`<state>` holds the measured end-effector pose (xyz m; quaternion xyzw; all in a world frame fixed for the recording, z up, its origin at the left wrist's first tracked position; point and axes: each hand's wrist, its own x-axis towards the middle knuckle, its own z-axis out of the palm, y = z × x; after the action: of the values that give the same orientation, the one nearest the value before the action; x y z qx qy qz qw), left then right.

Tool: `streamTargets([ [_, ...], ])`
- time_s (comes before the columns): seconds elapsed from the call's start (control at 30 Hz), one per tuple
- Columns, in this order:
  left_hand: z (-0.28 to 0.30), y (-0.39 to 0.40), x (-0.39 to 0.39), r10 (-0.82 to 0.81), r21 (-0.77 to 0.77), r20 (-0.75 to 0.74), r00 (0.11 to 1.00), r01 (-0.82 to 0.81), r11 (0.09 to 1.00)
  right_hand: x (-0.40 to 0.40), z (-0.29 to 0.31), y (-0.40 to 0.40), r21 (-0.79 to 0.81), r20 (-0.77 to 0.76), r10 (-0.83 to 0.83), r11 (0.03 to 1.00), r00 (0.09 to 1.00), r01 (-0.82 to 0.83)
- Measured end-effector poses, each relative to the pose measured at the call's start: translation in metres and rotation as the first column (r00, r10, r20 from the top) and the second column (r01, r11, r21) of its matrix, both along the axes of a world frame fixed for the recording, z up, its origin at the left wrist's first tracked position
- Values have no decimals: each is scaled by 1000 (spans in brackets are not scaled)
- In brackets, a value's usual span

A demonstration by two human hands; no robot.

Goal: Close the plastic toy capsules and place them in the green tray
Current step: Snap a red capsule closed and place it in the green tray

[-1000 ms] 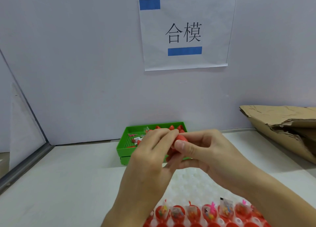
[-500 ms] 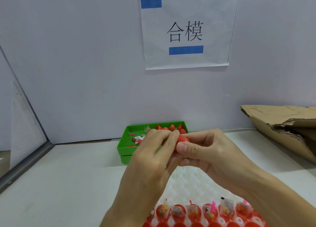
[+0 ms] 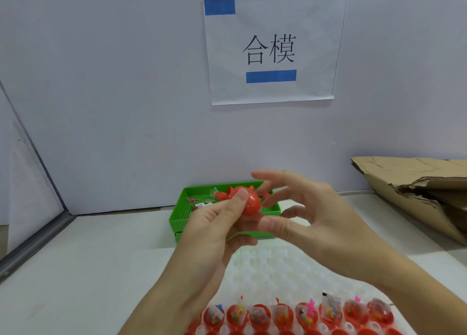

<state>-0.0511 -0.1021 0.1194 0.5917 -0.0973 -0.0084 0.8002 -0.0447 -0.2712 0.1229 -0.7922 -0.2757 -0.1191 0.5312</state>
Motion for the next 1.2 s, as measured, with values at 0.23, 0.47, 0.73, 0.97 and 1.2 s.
streamTargets([
  [0.23,-5,-3,1,-112,43,0,994,112,993,1,-2,3,-11,79,1,1000,997,0],
  [0.47,-8,0,-1,130,382,333,934,-260,887,6,-2,2,370,-143,98,928,985,-39],
  [0.73,-7,2,-4,114,407,597,794,-422,810,-1,0,13,656,-433,529,740,730,-147],
  [0.97,-6,2,-7,116,374,631,767,-432,821,-3,1,17,704,-419,585,693,694,-159],
  [1.2,-8,9,-2,115,458,717,688,-589,666,2,-3,15,458,-421,226,889,879,-10],
])
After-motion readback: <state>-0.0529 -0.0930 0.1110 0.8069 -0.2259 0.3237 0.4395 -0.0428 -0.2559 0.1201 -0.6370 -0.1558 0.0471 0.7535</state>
